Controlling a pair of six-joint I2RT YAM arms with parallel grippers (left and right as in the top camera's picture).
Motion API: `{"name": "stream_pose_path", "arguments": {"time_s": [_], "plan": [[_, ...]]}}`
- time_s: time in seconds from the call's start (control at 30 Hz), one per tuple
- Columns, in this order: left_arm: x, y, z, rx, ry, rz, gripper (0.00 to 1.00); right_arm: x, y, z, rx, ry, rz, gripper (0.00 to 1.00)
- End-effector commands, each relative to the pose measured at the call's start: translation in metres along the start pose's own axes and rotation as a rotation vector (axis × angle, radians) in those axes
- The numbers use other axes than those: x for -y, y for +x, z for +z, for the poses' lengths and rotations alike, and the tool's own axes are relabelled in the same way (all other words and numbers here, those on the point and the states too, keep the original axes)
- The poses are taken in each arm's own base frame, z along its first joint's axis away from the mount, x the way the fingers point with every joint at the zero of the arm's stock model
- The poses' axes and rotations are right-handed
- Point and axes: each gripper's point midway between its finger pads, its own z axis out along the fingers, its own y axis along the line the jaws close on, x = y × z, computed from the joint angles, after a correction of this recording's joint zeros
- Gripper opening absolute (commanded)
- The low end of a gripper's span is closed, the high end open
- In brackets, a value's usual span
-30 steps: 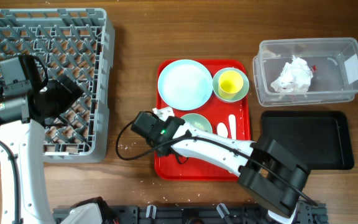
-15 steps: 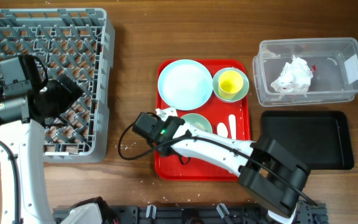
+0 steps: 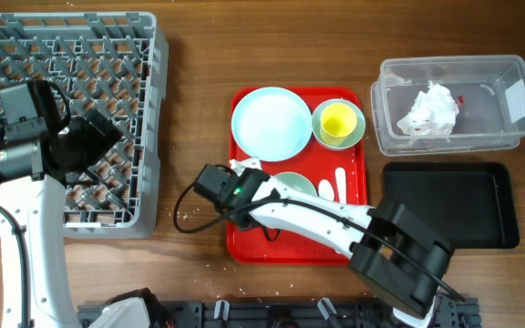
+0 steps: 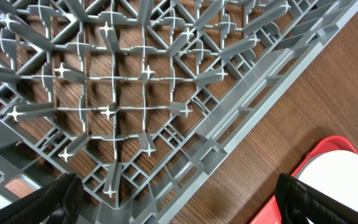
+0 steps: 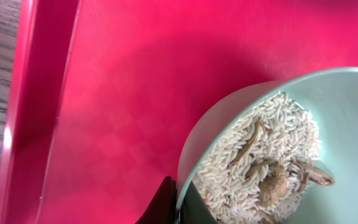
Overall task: Sort waste into correct bins and load items into the dishwasher rack
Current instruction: 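Move the right gripper down to the green rice bowl and grasp its rim, then lift the green bowl and carry it right over the black tray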
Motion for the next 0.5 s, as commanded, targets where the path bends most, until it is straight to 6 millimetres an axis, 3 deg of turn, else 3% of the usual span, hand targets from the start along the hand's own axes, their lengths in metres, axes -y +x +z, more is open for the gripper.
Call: {"name": "stream_pose_path", "arguments": {"time_s": [0.0,0.27,0.4,0.47], "plan": [[0.000,-0.004,-0.001,0.006,-0.001,-0.004,1.00,-0.004,-0.010,-0.007,0.014,0.002,0.006,0.04],[0.000,-0.004,-0.001,0.006,-0.001,-0.004,1.00,0.022,-0.013,-0.009,-0.030,0.045,0.061,0.04],[0.000,-0.004,-0.001,0.006,-0.001,-0.004,1.00,0.044,-0.023,-0.025,-0.021,0.057,0.175,0.04],[0.000,-0.004,-0.001,0.006,-0.001,-0.004,1.00,0.065,-0.031,-0.038,0.008,0.074,0.263,0.04]]}}
